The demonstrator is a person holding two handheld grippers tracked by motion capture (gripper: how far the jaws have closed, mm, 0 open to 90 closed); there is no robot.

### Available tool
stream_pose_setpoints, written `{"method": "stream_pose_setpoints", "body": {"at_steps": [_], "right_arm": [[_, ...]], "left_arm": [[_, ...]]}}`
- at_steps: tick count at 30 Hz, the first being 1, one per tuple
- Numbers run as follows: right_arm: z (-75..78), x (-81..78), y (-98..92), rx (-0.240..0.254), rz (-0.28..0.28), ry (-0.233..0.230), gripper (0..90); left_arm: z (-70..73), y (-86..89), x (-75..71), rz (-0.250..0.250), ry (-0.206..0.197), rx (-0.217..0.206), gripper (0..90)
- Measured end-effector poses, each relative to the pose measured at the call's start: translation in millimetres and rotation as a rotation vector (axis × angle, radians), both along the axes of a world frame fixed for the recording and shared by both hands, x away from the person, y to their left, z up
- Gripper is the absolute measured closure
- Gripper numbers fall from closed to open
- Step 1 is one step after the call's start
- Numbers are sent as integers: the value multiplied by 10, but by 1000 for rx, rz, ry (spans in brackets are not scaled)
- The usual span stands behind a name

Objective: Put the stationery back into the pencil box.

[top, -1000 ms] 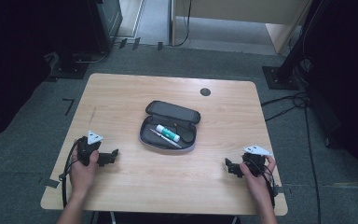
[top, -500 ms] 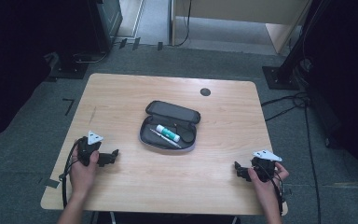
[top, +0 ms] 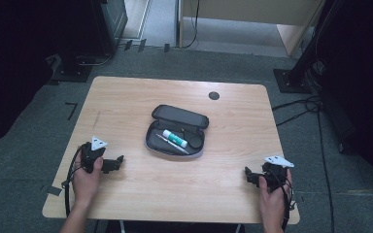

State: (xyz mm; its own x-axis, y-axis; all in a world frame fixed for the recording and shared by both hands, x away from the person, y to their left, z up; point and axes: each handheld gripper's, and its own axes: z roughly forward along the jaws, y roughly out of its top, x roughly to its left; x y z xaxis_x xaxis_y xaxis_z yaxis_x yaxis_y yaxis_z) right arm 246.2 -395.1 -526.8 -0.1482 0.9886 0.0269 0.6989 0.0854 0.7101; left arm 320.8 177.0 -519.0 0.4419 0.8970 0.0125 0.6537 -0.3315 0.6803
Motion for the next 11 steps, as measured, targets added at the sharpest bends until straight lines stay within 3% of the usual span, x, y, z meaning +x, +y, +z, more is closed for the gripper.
{"method": "stream_pose_setpoints", "body": {"at_steps": [11], "right_arm": [[2,4,-7,0,-19,3,0]], "left_arm": [[1,-6,-2,25,1,0,0]]}}
